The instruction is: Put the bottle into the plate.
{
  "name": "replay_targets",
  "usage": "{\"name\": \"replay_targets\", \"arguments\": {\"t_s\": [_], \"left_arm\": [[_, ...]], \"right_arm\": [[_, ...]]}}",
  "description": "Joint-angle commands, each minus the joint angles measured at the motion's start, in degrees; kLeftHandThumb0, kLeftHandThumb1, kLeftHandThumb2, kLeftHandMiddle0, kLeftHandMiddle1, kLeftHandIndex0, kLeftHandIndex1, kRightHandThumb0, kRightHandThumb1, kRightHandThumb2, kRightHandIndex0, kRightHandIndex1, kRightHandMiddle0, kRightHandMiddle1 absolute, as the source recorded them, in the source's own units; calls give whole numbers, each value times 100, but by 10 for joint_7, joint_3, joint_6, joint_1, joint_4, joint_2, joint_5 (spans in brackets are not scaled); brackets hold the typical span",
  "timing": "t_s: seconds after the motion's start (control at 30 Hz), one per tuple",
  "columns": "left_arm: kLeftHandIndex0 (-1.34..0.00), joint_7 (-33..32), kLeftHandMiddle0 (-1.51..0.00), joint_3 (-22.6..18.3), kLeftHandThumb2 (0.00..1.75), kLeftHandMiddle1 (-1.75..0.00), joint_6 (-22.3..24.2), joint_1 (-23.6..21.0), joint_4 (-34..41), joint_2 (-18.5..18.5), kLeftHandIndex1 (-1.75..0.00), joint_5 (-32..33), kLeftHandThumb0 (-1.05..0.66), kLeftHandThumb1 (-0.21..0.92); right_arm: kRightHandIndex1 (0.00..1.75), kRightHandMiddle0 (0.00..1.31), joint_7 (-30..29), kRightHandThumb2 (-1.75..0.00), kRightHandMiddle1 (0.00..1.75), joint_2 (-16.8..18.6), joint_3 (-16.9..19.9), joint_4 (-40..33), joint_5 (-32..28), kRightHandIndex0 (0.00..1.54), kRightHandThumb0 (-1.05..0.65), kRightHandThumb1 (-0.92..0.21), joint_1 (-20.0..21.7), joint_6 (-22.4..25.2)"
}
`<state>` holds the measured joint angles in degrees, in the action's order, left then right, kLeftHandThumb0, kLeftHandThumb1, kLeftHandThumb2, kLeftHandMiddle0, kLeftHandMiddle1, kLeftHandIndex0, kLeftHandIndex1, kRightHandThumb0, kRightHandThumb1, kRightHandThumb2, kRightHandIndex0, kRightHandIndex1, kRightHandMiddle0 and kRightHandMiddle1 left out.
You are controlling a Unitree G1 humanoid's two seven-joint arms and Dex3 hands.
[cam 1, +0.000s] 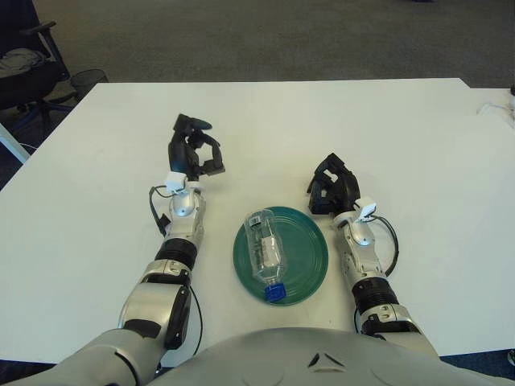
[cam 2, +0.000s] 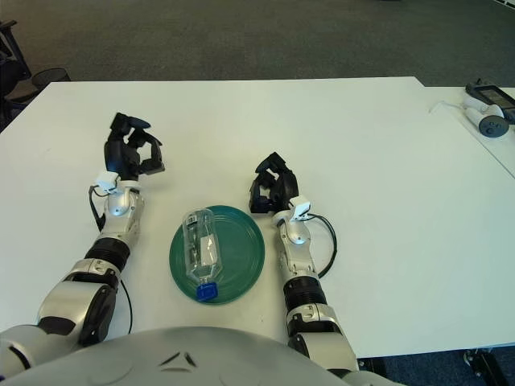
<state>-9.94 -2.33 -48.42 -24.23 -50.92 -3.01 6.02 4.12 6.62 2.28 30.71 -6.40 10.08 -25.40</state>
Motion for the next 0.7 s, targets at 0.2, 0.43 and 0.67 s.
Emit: {"name": "replay_targets", "arguments": {"t_s": [0.2,0.43,0.67], "left_arm": [[-64,-27,-84,-22,169,-175,13,-7,-60,8,-175,-40,0,-1],[-66,-45,-85,-29,172,-175,34,-7,-93,6,-175,-61,0,-3],[-61,-41,-81,-28,165,-174,66,2,-92,3,-175,-72,0,3]], "right_arm": [[171,53,-13,-155,175,7,6,9,-3,78,0,-11,-28,45],[169,55,-26,-156,175,7,4,0,5,80,0,-9,-30,54],[169,56,-24,-157,175,5,4,5,4,81,0,-8,-27,49]]}}
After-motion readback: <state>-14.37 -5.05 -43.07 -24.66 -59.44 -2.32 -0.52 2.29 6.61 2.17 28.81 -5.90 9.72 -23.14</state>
